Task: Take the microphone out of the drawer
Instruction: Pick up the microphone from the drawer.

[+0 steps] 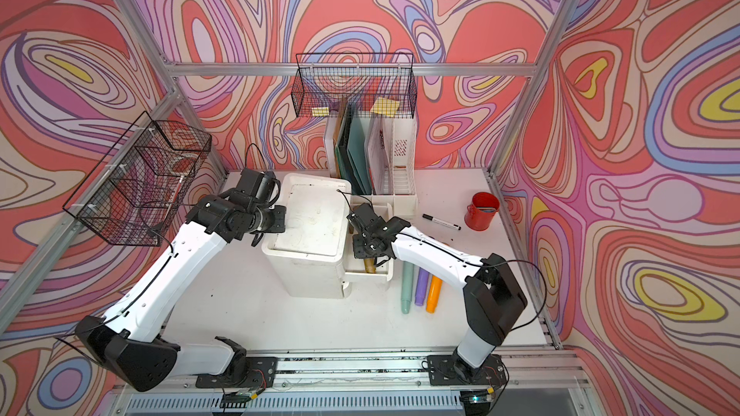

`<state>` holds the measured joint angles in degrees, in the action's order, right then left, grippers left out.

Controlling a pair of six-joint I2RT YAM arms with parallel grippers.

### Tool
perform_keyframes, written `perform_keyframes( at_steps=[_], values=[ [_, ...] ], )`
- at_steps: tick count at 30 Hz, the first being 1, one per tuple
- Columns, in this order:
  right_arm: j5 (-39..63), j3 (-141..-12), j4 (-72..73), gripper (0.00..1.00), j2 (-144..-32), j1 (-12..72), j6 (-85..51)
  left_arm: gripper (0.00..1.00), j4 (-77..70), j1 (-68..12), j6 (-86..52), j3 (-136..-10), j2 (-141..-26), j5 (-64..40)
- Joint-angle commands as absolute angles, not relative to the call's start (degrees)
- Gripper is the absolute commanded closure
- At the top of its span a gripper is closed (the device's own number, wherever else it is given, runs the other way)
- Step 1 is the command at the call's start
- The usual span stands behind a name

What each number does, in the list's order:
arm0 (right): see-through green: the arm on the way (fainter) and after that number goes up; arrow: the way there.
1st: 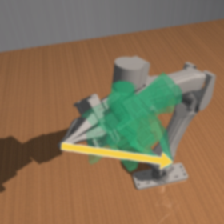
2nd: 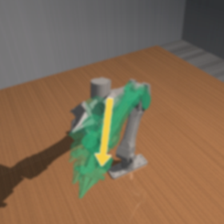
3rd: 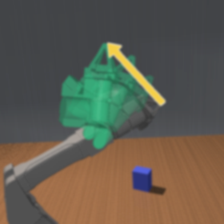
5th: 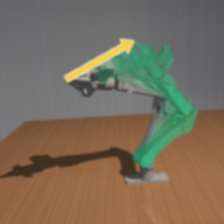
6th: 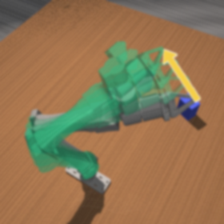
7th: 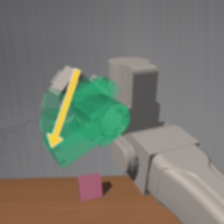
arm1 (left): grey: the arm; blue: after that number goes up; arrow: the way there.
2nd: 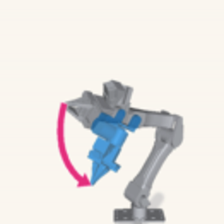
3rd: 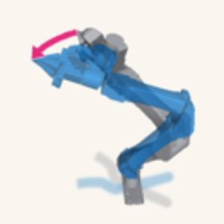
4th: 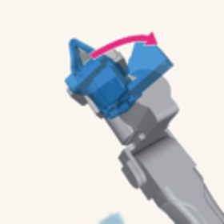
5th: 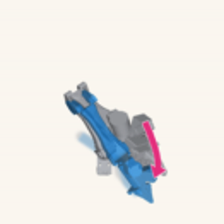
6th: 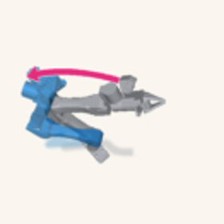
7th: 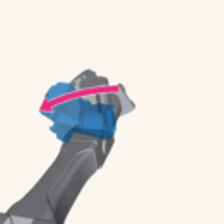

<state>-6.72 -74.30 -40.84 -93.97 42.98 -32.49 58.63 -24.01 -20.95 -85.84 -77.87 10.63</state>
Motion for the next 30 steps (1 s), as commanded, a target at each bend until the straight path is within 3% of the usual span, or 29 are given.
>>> perform_keyframes(
  at_steps=[1,21,30],
  values=[
    [-10.61,-74.32,-36.83,0.97,-90.1,42.76,-35.84,1.0,57.78,-24.35,-19.63,-85.14,-76.82,11.69],
    [-28.94,-77.2,-44.67,0.98,-83.94,42.28,-30.39,1.0,57.82,-24.4,-19.51,-85.77,-77.37,11.42],
    [-30.03,-72.25,-47.77,0.98,-78.71,34.59,-26.78,1.0,58.14,-24.38,-19.25,-86.56,-77.87,11.3]
  ],
)
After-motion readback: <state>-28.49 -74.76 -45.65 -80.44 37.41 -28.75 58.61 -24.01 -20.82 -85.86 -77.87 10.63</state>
